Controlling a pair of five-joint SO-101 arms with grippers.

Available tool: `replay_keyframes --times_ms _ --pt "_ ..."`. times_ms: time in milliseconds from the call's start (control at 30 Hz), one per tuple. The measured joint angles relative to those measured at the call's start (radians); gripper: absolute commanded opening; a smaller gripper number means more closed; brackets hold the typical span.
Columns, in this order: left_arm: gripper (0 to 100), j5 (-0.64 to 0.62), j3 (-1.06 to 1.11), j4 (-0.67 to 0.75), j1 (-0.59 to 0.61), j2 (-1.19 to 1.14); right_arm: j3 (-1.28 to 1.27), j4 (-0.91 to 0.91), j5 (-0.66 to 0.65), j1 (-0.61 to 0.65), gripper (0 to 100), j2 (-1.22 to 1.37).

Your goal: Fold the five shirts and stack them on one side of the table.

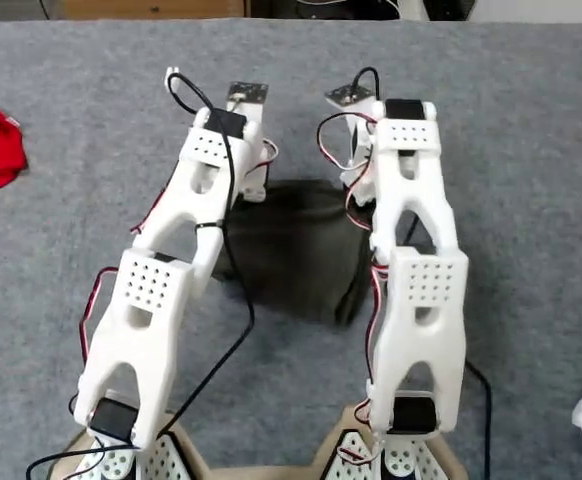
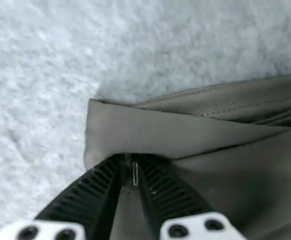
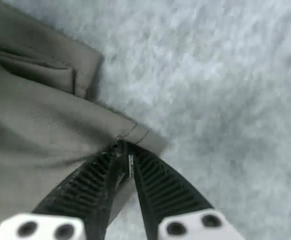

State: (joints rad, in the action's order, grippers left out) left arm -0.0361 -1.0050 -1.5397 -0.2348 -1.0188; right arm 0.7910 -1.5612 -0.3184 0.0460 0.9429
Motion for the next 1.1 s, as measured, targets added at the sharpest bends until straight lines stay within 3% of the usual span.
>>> replay_keyframes --times_ms 267,500,700,1100 --pt "2 0.002 -0.186 -0.075 0.051 -0.012 0.44 -0.106 0.002 0.0 0.8 0.215" --pt "2 0.003 -0.281 -0.155 0.061 -0.012 0.741 -0.207 0.003 0.0 0.8 0.23" --pt "2 0.064 -0.284 -0.207 0.061 -0.012 0.686 -0.21 0.058 0.0 0.8 0.158" --pt "2 0.227 -0.189 -0.209 0.123 0.121 0.115 -0.21 0.14 0.0 0.9 -0.359"
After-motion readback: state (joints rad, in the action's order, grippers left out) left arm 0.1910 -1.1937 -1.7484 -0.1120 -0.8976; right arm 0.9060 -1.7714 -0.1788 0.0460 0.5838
